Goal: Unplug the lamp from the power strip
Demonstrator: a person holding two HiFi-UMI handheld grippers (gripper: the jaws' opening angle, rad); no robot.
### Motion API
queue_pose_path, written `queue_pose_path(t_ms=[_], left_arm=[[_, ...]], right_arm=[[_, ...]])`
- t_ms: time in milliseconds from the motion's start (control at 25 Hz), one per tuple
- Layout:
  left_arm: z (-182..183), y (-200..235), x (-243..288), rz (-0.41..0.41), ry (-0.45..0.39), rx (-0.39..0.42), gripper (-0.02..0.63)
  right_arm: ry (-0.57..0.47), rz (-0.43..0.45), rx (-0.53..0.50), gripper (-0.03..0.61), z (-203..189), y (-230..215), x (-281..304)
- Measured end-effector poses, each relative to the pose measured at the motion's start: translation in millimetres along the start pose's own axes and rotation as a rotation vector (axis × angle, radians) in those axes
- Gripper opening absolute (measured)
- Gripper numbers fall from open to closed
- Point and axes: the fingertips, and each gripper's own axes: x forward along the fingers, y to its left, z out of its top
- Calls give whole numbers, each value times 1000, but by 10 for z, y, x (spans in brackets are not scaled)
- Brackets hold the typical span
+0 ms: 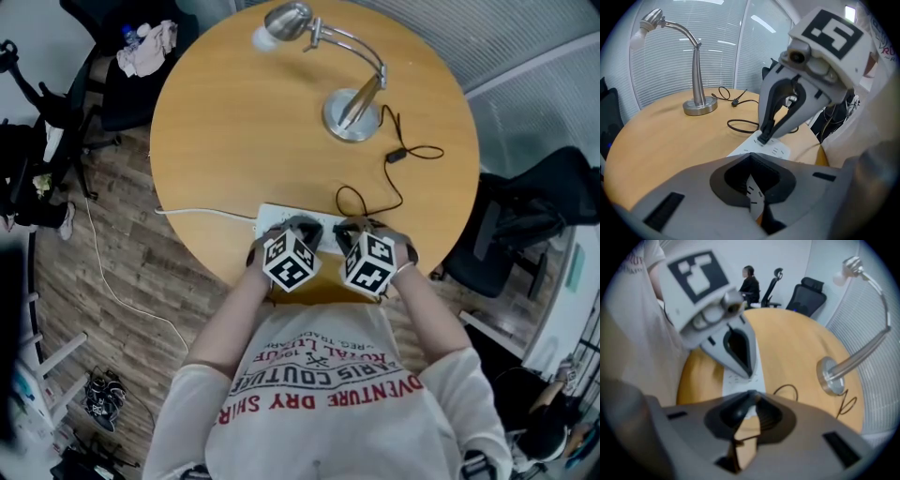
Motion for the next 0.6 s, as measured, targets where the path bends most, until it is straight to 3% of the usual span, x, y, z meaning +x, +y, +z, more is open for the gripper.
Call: queue_pose_path(t_ms=[80, 200, 600], left_arm=[[5, 5, 1, 8, -4, 12, 26], [-11, 8, -1, 7, -2, 9, 28], [-30, 23, -14, 13, -7, -28, 28]], right_arm=[[-78, -25, 66, 71, 114, -177, -294], [-68, -66, 88, 71, 24, -383, -508], [-233, -111, 277, 72, 24, -148, -475]])
